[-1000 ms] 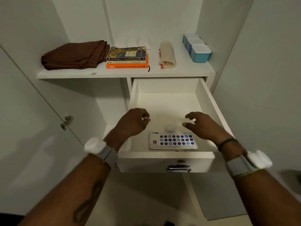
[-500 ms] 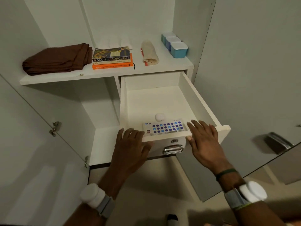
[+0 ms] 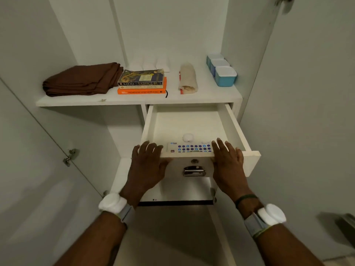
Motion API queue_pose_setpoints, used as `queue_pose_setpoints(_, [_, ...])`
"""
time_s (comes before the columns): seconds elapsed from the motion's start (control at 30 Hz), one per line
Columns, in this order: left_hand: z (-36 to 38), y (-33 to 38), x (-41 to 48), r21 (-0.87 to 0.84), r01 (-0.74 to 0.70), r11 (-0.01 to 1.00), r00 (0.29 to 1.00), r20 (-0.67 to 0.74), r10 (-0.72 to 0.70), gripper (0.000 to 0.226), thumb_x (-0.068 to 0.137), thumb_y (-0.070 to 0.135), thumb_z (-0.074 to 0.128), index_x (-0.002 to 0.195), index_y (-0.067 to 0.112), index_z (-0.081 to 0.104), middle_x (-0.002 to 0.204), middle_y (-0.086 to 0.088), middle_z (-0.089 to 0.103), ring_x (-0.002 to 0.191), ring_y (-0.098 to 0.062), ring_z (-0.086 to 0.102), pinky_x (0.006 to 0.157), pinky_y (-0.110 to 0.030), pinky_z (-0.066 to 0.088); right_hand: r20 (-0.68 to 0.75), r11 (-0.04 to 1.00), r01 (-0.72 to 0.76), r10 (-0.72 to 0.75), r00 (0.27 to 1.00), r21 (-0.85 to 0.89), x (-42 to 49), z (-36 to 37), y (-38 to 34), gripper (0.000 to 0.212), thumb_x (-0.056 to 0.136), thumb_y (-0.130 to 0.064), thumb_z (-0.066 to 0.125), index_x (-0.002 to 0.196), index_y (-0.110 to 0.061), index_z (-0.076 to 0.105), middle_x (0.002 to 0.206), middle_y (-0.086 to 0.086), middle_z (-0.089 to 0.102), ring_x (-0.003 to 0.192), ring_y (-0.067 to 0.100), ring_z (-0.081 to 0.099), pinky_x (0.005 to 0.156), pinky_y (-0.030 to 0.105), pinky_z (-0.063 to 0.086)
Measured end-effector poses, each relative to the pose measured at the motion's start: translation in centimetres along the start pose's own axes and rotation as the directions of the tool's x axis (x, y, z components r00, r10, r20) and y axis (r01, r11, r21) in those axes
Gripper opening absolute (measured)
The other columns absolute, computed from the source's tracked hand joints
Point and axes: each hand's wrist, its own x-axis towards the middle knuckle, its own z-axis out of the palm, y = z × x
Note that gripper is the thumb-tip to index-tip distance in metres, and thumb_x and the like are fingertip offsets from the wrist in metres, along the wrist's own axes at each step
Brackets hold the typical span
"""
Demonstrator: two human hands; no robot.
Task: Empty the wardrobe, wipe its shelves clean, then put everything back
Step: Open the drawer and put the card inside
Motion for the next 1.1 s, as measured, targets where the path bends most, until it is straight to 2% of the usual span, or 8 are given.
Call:
queue_pose_setpoints(0.23, [2.6, -0.6, 6.8, -0.007, 0.099, 0.995, 0.994, 0.043, -0.098, 0.079, 0.098, 0.063, 0.020, 0.149, 0.006, 0.041, 0.150, -0.019, 0.044, 0.140, -0.042, 0.037, 0.112, -0.057, 0.034, -0.003, 0.999, 0.047, -0.047, 0.999, 0.008, 7.1, 2.9, 1.9, 0.058, 0.100, -0.028, 0.038, 0.156, -0.016, 0.031, 0.162, 0.009, 0.032, 0.150, 0.033, 0.024, 0.121, 0.057, 0.017])
queue_pose_setpoints(0.47, [5.5, -2.4, 13.0, -0.012, 0.056, 0.998, 0.997, 0.048, -0.055, 0.081, 0.099, 0.061, 0.016, 0.156, 0.004, 0.024, 0.163, -0.017, 0.022, 0.151, -0.039, 0.018, 0.117, -0.057, 0.027, -0.003, 0.997, 0.071, -0.071, 0.997, -0.020, 13.8, 5.7, 3.4, 0.057, 0.103, -0.031, 0.032, 0.158, -0.015, 0.027, 0.165, 0.009, 0.024, 0.153, 0.032, 0.014, 0.122, 0.053, 0.007])
queue_pose_setpoints(0.6, [7.2, -3.5, 16.6, -0.022, 0.038, 0.999, 0.999, 0.008, -0.038, 0.080, 0.101, 0.060, 0.021, 0.158, 0.004, 0.021, 0.165, -0.018, 0.018, 0.153, -0.038, 0.013, 0.122, -0.055, 0.020, -0.010, 0.997, 0.062, -0.062, 0.998, -0.040, 17.7, 6.8, 3.9, 0.058, 0.105, -0.026, 0.039, 0.159, -0.014, 0.022, 0.166, 0.010, 0.021, 0.154, 0.032, 0.010, 0.123, 0.054, 0.005])
queue_pose_setpoints(0.77, [9.2, -4.5, 20.6, 0.004, 0.040, 0.999, 0.998, -0.044, -0.040, 0.080, 0.101, 0.058, 0.025, 0.159, 0.002, 0.017, 0.166, -0.020, 0.011, 0.154, -0.036, 0.007, 0.125, -0.053, 0.010, -0.023, 0.996, 0.045, -0.047, 0.999, -0.080, 21.9, 8.2, 4.4, 0.065, 0.105, -0.025, 0.037, 0.161, -0.013, 0.008, 0.169, 0.008, 0.003, 0.155, 0.030, -0.005, 0.124, 0.050, -0.004])
queue_pose_setpoints(0.93, [11.1, -5.3, 23.0, -0.002, 0.030, 1.000, 0.991, -0.127, -0.030, 0.077, 0.105, 0.052, 0.033, 0.158, -0.001, 0.016, 0.166, -0.022, 0.010, 0.155, -0.037, 0.003, 0.125, -0.054, 0.008, -0.046, 0.994, 0.028, -0.032, 0.998, -0.102, 24.7, 9.4, 4.9, 0.062, 0.104, -0.029, 0.020, 0.161, -0.012, 0.003, 0.169, 0.009, -0.001, 0.155, 0.029, -0.007, 0.125, 0.052, 0.003])
queue_pose_setpoints(1.1, [13.3, -5.4, 24.0, 0.043, 0.040, 0.998, 0.964, -0.264, -0.027, 0.072, 0.105, 0.043, 0.047, 0.155, -0.003, 0.026, 0.162, -0.025, 0.023, 0.153, -0.041, 0.013, 0.125, -0.054, 0.010, -0.130, 0.988, -0.011, -0.010, 0.992, -0.156, 25.8, 10.5, 4.9, 0.060, 0.105, -0.028, 0.030, 0.160, -0.010, 0.014, 0.166, 0.012, 0.017, 0.155, 0.031, 0.003, 0.124, 0.057, 0.002])
